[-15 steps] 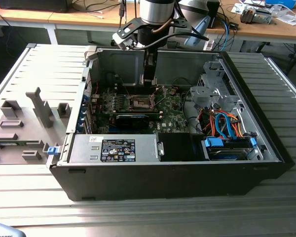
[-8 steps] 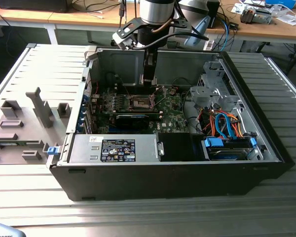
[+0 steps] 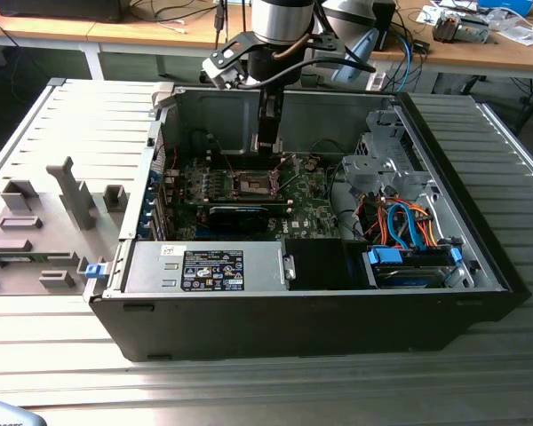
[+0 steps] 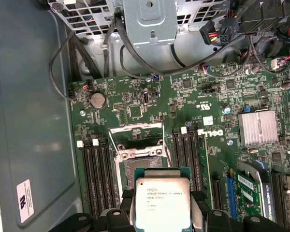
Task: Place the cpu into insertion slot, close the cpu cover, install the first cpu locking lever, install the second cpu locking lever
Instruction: 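Place the cpu into insertion slot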
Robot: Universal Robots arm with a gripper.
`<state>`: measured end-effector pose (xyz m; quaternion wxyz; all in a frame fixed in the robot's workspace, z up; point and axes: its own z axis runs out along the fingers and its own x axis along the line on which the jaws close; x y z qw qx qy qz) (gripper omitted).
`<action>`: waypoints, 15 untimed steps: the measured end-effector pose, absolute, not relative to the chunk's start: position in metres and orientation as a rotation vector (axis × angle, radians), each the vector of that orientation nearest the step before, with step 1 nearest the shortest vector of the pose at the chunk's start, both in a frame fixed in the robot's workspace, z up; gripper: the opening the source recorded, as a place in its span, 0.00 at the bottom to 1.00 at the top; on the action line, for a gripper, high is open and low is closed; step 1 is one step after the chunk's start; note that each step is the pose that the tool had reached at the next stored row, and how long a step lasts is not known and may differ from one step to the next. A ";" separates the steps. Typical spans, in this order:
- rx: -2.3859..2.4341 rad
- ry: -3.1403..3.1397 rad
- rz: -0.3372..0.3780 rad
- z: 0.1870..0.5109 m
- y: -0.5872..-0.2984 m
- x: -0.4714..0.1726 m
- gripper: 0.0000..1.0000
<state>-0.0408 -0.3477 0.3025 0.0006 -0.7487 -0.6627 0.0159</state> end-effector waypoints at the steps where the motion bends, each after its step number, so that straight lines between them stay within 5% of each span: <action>1: -2.353 -2.079 0.050 0.303 -0.348 -0.041 0.55; 15: -2.379 -2.049 0.050 0.302 -0.348 -0.041 0.55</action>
